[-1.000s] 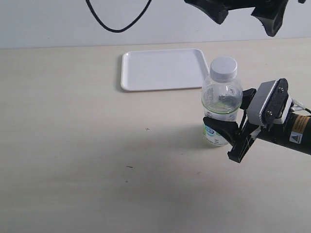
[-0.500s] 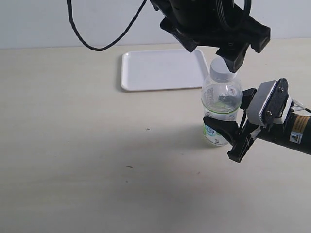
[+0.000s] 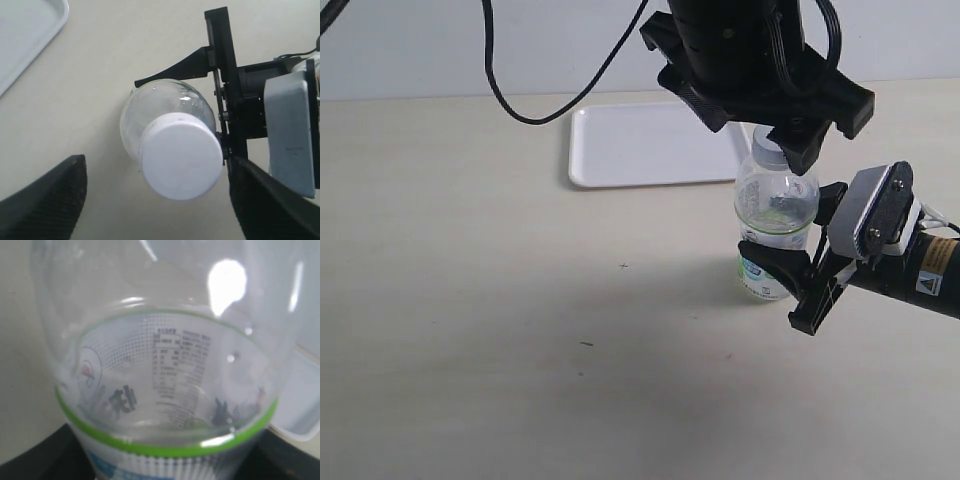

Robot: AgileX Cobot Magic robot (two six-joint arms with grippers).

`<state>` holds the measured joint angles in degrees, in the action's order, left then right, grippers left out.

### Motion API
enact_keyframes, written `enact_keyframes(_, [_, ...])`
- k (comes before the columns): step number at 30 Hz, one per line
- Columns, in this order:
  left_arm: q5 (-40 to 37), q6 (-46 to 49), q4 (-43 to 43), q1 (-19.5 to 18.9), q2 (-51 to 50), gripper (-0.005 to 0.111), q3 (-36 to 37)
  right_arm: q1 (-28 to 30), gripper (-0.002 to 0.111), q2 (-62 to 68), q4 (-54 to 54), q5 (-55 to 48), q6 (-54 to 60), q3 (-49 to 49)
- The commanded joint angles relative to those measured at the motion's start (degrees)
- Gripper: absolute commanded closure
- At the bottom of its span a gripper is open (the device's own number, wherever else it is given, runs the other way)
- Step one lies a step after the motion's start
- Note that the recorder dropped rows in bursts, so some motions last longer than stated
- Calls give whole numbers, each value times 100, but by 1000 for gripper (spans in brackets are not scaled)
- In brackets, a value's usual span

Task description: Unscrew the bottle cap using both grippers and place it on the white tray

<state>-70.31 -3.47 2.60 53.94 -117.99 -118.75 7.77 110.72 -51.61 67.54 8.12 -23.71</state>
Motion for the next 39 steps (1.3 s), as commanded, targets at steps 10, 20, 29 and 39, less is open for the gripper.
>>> enact_keyframes(10, [110, 21, 37, 27, 29, 49, 16, 18, 108, -5, 27, -270, 63, -10])
enact_keyframes(20, [336, 21, 73, 27, 7, 50, 16, 18, 108, -5, 27, -270, 63, -10])
enact_keyframes(29, [252, 21, 119, 27, -161, 50, 16, 18, 108, -5, 27, -257, 41, -10])
enact_keyframes(39, [133, 21, 119, 27, -61, 50, 16, 18, 108, -5, 27, -235, 26, -10])
